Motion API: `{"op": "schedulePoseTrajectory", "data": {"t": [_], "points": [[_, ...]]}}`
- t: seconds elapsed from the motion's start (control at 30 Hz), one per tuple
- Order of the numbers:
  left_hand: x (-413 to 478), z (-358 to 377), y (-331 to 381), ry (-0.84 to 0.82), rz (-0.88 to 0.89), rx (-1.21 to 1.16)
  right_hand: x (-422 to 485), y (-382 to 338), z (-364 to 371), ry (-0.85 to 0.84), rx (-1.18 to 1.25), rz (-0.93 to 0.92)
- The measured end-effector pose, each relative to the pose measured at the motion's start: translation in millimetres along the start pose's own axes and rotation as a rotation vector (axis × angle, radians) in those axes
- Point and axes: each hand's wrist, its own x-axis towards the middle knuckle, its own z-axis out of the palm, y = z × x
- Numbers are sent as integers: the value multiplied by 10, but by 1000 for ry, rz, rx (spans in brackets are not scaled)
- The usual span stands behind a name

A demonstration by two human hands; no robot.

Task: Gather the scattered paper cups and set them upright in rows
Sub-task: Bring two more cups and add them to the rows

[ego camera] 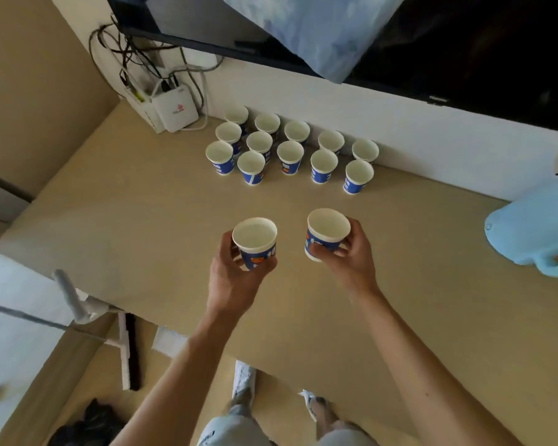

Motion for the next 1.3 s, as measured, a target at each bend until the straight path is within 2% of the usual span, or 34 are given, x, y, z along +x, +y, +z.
{"op": "schedulePoseTrajectory", "data": {"t": [0.27,0.57,0.9,1.3], "points": [[809,-255,-519,-82,21,-6,607,453,697,134,-38,22],[1266,-177,-1115,-150,126,-31,1561,1010,1249,207,-71,-112],[1363,40,-1455,-235,172,-61,1987,1254,1343,228,-207,-307],[1452,42,-1435,-266,188,-66,2076,1230,1390,261,-220,-351]]}}
